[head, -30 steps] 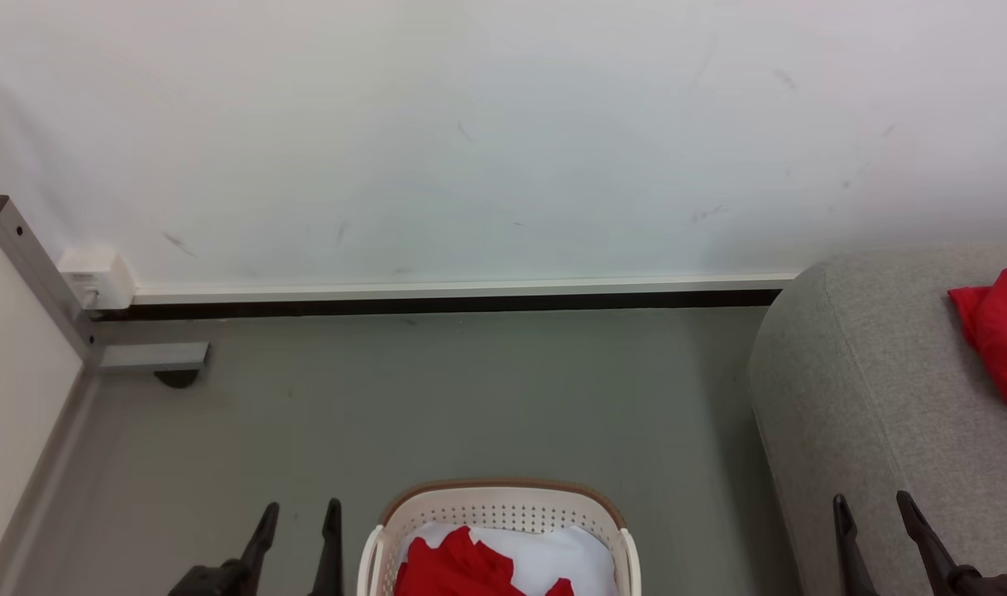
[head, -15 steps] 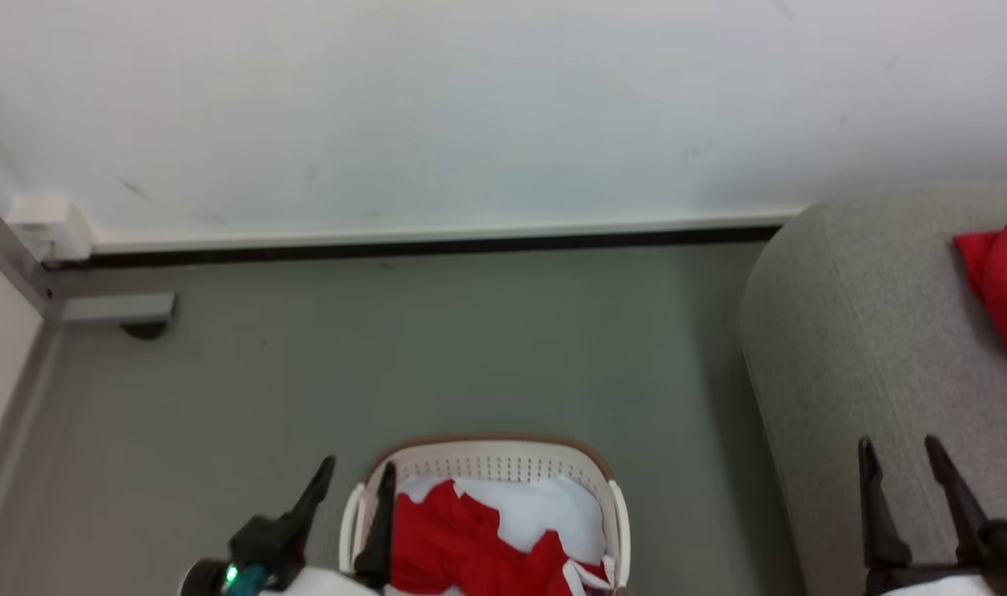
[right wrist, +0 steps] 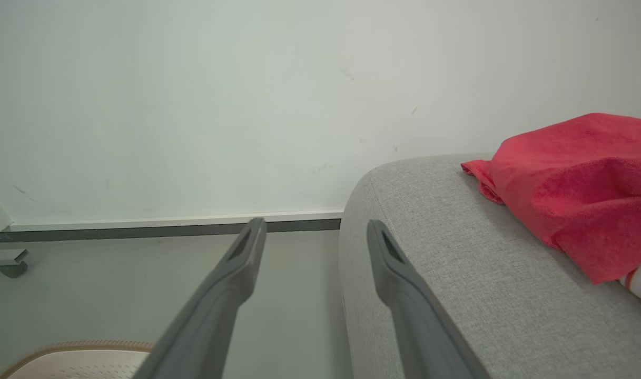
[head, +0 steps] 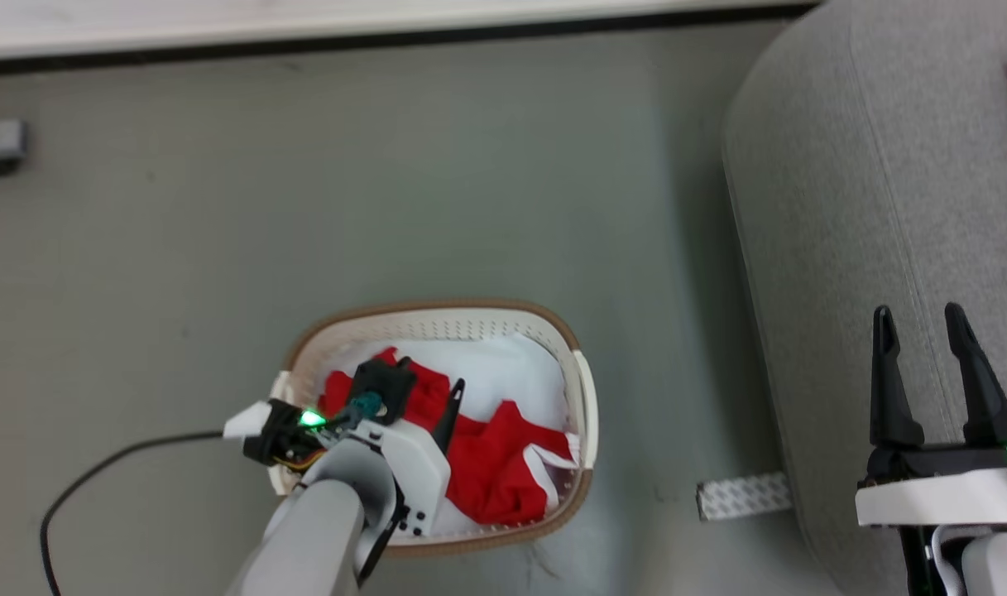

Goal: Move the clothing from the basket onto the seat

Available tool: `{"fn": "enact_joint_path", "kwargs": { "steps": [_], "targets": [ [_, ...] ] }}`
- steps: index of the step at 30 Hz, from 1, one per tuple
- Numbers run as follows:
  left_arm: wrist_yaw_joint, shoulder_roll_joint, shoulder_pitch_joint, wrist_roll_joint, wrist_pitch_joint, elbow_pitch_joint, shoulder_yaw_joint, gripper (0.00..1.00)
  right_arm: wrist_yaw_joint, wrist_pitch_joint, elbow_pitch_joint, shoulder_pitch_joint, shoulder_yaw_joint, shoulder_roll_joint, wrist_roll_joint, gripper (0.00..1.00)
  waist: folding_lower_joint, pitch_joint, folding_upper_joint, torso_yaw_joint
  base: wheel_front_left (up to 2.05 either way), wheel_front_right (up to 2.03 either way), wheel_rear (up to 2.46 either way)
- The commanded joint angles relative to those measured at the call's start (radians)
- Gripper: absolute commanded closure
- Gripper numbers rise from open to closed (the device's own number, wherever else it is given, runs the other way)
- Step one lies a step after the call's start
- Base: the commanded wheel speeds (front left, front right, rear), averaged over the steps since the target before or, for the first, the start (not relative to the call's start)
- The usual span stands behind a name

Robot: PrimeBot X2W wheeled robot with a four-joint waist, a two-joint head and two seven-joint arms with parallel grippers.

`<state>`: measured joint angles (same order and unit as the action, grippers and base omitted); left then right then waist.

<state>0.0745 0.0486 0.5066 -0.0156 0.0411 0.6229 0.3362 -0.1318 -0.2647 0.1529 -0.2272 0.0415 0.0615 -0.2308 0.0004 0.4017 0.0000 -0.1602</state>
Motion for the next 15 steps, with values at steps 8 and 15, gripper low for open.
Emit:
{"fn": "enact_joint_path", "kwargs": {
  "steps": [8,15],
  "targets": [
    [-0.048,0.048,0.162,0.078,-0.112,0.217,0.035,0.0,0.002,0.001,-0.031,-0.072,-0.019,-0.011,-0.046,0.0,-0.0004,0.215,0.0,-0.151,0.0,0.0,0.0],
    [-0.096,0.09,0.254,0.13,-0.2,0.358,0.065,0.0,0.002,0.001,-0.02,-0.081,-0.047,-0.011,-0.138,0.0,-0.0004,0.301,0.0,-0.2,0.0,0.0,0.0]
  ]
}}
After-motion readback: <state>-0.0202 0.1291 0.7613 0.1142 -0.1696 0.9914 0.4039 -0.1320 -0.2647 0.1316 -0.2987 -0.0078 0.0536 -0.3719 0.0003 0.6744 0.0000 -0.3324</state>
